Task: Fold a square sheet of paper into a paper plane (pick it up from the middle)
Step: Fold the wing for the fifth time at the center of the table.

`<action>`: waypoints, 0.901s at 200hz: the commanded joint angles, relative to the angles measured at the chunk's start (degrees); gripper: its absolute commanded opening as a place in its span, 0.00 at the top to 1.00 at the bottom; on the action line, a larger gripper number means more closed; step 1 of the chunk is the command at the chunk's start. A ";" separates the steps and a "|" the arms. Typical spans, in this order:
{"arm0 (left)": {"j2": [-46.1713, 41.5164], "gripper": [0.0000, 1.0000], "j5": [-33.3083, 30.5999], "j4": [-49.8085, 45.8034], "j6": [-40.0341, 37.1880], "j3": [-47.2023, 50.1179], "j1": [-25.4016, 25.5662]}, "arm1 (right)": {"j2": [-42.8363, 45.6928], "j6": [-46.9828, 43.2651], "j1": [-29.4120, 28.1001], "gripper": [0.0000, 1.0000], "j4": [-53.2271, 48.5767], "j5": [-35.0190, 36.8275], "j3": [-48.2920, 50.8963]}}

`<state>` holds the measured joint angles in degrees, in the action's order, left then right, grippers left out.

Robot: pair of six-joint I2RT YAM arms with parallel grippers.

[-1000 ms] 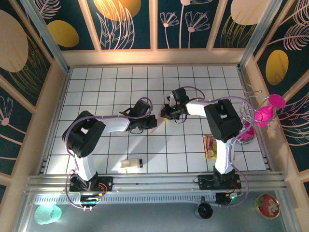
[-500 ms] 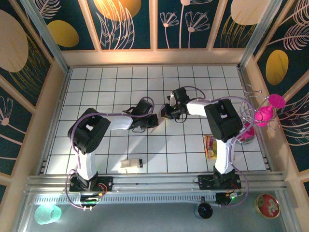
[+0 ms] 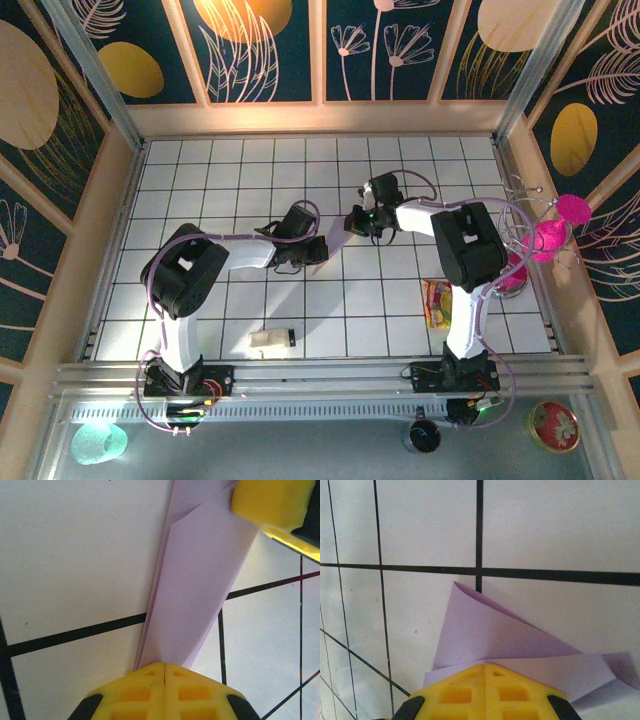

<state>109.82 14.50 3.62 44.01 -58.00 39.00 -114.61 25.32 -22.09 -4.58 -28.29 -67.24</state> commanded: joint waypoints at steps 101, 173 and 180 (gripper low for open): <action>2.34 1.00 -1.31 -7.22 -0.96 -0.47 -0.16 | 3.98 -1.82 2.83 0.95 0.19 2.61 -0.81; 2.25 1.00 -1.41 -7.06 -1.11 -0.71 -0.22 | 10.16 0.50 -1.69 0.96 -3.40 6.76 -0.17; 2.40 1.00 -1.36 -7.05 -1.10 -0.81 -0.22 | 9.53 1.42 -2.88 0.97 -2.36 6.37 0.52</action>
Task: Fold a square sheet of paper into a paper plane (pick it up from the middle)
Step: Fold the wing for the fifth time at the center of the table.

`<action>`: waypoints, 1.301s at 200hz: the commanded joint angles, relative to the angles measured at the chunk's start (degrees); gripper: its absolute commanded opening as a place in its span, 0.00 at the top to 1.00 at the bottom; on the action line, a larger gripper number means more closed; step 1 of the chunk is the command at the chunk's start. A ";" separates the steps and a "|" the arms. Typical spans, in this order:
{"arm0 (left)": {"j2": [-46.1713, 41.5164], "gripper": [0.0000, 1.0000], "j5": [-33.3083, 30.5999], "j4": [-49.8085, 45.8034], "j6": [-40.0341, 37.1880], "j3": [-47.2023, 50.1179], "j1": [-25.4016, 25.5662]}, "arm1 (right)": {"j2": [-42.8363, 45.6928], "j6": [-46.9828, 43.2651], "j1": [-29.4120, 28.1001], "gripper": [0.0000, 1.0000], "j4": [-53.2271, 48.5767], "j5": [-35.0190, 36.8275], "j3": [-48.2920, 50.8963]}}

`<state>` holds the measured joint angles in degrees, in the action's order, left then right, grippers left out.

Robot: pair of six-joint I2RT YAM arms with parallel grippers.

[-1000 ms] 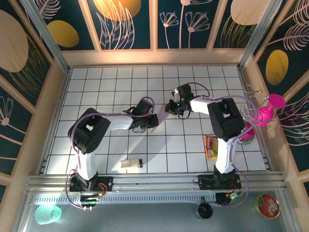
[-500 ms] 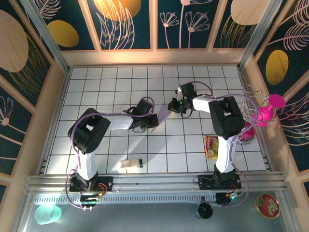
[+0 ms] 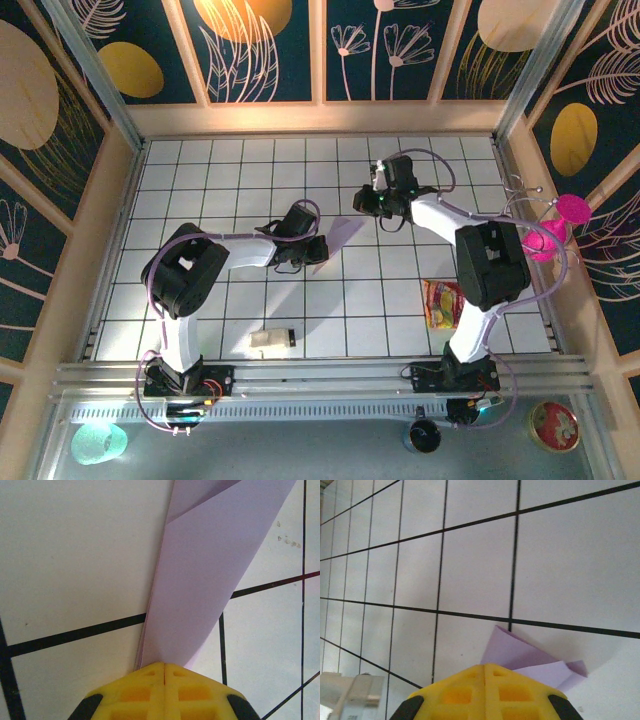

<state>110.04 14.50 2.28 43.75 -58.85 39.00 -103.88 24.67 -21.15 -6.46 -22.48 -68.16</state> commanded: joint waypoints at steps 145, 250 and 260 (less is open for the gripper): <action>1.85 1.00 -1.49 -6.32 -1.10 0.77 -0.17 | -8.12 10.67 -5.73 1.00 11.01 -2.05 10.46; 0.52 1.00 -0.62 -3.21 0.29 6.95 -0.20 | -10.95 7.88 6.03 1.00 12.70 8.55 9.01; 0.54 1.00 -0.28 -3.01 0.25 6.65 -0.21 | -10.82 8.03 6.12 1.00 12.91 9.54 9.01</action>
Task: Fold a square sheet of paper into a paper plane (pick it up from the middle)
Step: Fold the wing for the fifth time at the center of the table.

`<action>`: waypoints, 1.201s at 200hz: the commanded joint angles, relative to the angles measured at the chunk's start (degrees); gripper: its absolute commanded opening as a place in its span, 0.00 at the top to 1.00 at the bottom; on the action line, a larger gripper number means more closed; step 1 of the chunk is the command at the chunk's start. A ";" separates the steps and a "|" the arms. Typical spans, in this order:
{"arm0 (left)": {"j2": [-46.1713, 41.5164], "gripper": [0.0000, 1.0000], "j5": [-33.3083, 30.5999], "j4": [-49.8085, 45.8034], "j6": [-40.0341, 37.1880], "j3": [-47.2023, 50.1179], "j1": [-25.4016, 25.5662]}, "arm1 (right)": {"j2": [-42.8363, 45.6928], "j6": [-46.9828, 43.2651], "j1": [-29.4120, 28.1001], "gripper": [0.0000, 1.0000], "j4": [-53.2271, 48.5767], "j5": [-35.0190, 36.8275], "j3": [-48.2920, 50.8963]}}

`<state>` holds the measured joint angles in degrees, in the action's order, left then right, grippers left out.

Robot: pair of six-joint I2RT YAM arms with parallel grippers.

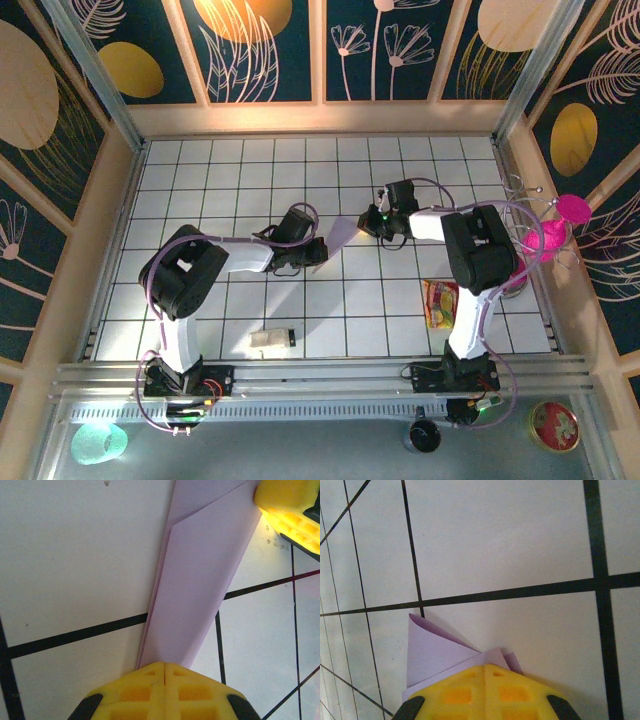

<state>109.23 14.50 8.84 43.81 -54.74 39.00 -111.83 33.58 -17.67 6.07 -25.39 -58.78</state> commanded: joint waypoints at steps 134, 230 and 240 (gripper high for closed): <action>1.73 1.00 0.32 -8.52 -2.00 0.25 -0.17 | -0.50 -1.05 3.09 1.00 2.48 12.65 0.00; 1.47 1.00 -0.18 -9.64 -3.23 0.88 -0.23 | -2.89 -0.86 5.51 0.99 1.25 9.27 -3.94; 1.11 1.00 -0.11 -9.67 -3.21 0.44 -0.22 | -2.37 -1.00 5.39 0.99 0.88 9.80 -4.03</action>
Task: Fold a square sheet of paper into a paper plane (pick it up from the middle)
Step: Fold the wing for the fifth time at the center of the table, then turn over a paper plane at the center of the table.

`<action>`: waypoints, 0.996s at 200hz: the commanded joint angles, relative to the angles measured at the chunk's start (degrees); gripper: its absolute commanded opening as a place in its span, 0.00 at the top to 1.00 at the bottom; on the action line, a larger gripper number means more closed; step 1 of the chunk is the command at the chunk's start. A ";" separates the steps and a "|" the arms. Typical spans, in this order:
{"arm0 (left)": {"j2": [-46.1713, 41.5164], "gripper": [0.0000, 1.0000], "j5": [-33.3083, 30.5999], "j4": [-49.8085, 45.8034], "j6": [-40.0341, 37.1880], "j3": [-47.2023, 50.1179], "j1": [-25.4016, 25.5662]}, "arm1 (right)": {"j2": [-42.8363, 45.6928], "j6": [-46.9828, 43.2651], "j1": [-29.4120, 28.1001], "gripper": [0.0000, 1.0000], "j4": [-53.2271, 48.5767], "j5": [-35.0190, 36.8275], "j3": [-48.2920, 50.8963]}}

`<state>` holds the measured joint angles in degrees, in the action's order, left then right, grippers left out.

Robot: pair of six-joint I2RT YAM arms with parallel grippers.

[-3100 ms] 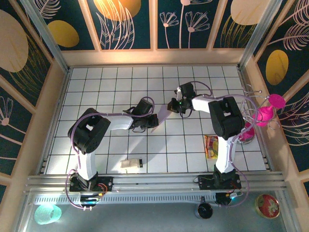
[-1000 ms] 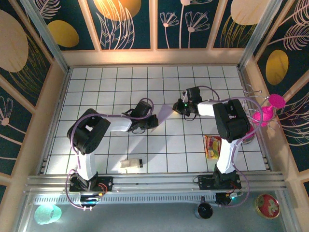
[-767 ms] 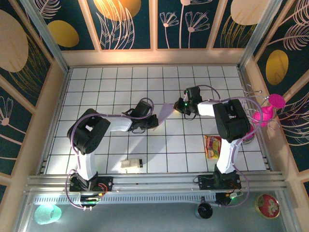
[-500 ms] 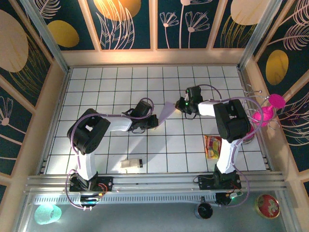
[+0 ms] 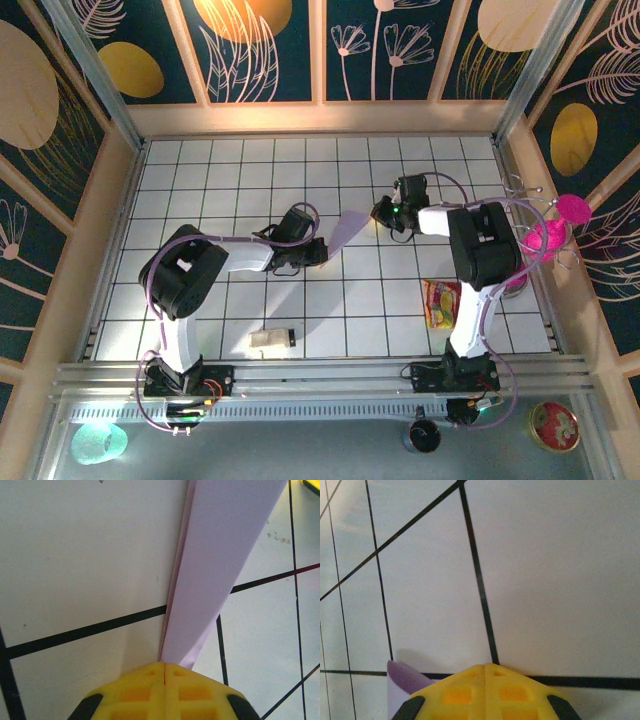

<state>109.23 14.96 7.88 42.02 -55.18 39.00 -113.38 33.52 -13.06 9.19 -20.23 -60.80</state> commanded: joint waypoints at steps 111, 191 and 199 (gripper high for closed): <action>-14.28 0.55 -2.36 -1.04 0.72 -1.36 -5.44 | 15.51 1.77 -7.92 0.55 -22.09 22.43 -4.50; -23.88 0.09 -11.82 -0.45 -2.71 13.50 -9.79 | 9.17 11.60 -22.52 0.29 -32.36 31.36 -12.08; -24.66 0.06 -12.94 -1.07 -3.07 14.32 -9.79 | 7.57 12.15 -23.54 0.29 -33.49 32.88 -13.90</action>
<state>88.25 6.85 7.29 41.08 -42.74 29.65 -101.30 41.28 -33.54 -18.85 5.85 -70.35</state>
